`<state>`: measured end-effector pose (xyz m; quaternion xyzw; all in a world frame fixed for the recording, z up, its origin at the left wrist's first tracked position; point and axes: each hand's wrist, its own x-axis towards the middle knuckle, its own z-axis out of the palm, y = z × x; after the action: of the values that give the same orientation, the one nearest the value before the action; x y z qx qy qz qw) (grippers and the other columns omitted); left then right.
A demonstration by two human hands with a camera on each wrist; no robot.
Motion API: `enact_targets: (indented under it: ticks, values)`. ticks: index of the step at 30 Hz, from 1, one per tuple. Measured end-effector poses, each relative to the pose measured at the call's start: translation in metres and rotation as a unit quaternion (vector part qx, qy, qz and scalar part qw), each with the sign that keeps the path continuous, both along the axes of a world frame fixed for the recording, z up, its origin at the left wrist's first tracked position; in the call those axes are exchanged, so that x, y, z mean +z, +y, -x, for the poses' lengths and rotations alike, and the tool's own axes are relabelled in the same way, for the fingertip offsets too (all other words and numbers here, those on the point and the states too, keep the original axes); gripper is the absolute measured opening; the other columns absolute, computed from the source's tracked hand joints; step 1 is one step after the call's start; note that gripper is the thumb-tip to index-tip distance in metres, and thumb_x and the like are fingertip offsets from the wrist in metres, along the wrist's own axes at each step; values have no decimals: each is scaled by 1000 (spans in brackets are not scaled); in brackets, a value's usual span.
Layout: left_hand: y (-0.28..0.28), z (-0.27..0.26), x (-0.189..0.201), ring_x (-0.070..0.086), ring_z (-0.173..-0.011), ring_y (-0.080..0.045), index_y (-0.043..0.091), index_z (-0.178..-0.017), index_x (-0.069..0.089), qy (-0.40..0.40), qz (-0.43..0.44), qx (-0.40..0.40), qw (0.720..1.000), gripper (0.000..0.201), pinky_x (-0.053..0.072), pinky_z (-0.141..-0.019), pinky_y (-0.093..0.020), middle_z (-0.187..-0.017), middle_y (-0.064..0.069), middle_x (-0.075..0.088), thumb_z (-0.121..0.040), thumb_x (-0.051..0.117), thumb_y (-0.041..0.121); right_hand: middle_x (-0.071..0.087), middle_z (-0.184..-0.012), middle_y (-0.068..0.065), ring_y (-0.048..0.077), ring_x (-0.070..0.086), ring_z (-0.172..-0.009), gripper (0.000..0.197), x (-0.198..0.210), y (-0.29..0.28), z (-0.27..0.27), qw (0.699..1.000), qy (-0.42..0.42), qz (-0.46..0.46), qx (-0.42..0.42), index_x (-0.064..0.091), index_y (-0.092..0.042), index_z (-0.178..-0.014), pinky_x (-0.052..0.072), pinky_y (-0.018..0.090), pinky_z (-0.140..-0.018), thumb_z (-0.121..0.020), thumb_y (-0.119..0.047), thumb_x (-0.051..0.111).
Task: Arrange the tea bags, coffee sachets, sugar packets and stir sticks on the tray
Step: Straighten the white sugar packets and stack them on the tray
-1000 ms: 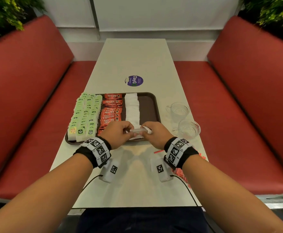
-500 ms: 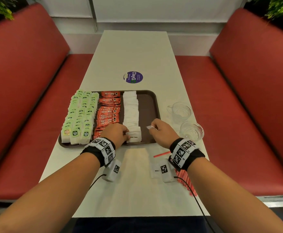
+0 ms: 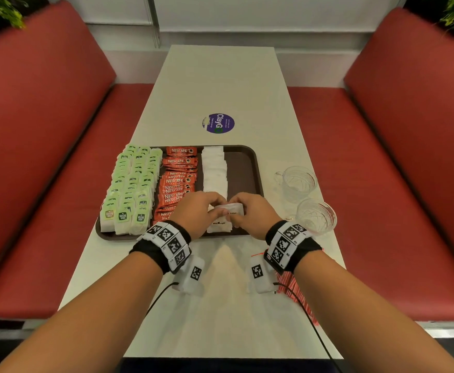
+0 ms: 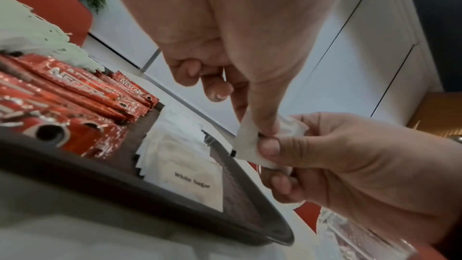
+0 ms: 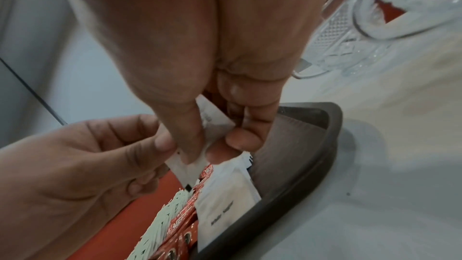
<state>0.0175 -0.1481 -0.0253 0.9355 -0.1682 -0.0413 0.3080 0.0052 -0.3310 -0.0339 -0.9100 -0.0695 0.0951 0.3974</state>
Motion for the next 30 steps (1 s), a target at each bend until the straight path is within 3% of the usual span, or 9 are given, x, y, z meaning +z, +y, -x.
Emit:
enact_targets:
  ticks: [4,7,10,14,17,21,24,28,30]
  values:
    - [14,-5,-7,58,-81,-9,25,-102,72,29,-36,48,998,15,46,-76,-29,-85,14,64,-91,69,34,67,-105,-1,16,63,-95,28,-5,2,-6,997,33,61,-17,62,-17,-118,50,24,-79,-92,-11,55]
    - [18,-2,-15,62,-89,-12,25,-101,75,67,-67,39,995,16,51,-86,-33,-95,7,71,-89,71,35,69,-113,3,23,63,-106,27,-9,5,-8,988,59,143,-6,68,-12,-114,52,33,-93,-93,-11,50]
    - [17,2,-22,64,-91,-14,28,-102,77,74,-93,39,992,20,52,-86,-34,-95,6,73,-86,72,38,73,-90,6,25,67,-88,24,-13,11,-11,982,70,177,-1,73,-10,-92,56,34,-80,-94,-24,54]
    - [16,4,-29,61,-94,-18,30,-105,71,7,-159,108,981,37,51,-84,-39,-94,7,70,-77,76,53,69,-81,8,25,65,-78,37,-17,20,-15,979,90,179,-20,70,-6,-84,54,32,-72,-98,-35,51]
    - [14,5,-33,58,-90,-19,26,-95,63,3,-202,144,969,45,50,-79,-37,-88,8,66,-71,76,62,58,-67,7,25,58,-68,45,-20,23,-18,985,98,143,-25,59,-6,-69,48,32,-65,-100,-36,46]
    - [9,4,-38,58,-89,-24,19,-88,60,22,-243,119,963,49,50,-77,-39,-86,-1,65,-75,70,66,50,-59,5,22,52,-60,56,-20,25,-18,986,110,122,-16,49,-10,-60,42,31,-60,-102,-47,43]
    - [5,2,-39,57,-94,-25,17,-94,62,35,-245,113,962,48,50,-78,-40,-90,-4,65,-78,70,62,57,-69,6,23,58,-69,42,-22,28,-19,982,114,149,-15,57,-8,-71,42,29,-61,-97,-41,55]
    - [4,-5,-37,57,-94,-27,16,-93,61,32,-216,112,969,43,51,-79,-41,-89,-6,65,-80,72,56,68,-96,12,29,66,-92,17,-23,31,-22,980,128,152,-23,61,-11,-91,45,29,-69,-95,-27,63]
    - [5,-9,-36,57,-94,-27,17,-93,60,34,-222,107,969,43,51,-80,-41,-90,-6,65,-79,72,56,69,-109,13,30,65,-103,19,-22,33,-24,979,127,155,-22,65,-9,-107,48,30,-77,-95,-25,63]
